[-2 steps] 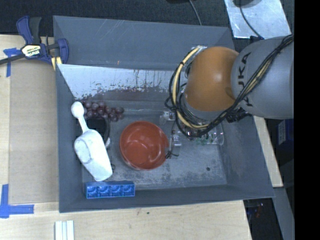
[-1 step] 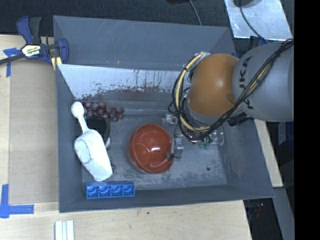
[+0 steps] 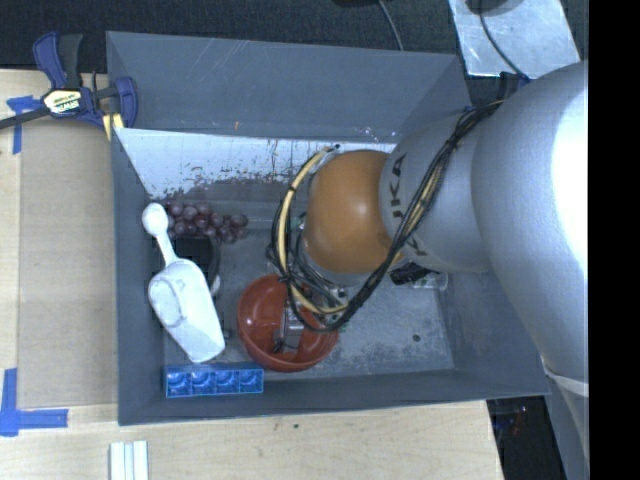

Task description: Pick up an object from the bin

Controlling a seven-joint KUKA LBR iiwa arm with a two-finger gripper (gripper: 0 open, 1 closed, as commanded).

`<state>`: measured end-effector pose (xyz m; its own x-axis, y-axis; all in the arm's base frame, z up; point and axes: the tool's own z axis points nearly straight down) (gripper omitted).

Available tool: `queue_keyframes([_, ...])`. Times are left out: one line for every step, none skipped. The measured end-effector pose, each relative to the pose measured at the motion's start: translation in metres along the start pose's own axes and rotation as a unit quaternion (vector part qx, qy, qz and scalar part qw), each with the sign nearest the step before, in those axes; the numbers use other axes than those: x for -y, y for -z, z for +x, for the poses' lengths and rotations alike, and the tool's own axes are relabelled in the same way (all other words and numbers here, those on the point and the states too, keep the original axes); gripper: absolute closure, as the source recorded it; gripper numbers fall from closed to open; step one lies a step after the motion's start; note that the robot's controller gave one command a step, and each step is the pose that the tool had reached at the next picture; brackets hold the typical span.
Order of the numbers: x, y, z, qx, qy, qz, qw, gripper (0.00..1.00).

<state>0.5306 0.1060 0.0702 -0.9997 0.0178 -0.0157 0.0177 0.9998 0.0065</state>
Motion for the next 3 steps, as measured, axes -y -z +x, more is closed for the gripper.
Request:
queue_keyframes([0.045, 0.014, -0.007, 0.0056, -0.005, 0.004, 1.0000, 1.00])
queue_keyframes([0.045, 0.014, -0.007, 0.0057, -0.005, 0.004, 1.0000, 1.00])
queue_keyframes([0.044, 0.129, -0.018, 0.0039, -0.005, 0.005, 1.0000, 1.00])
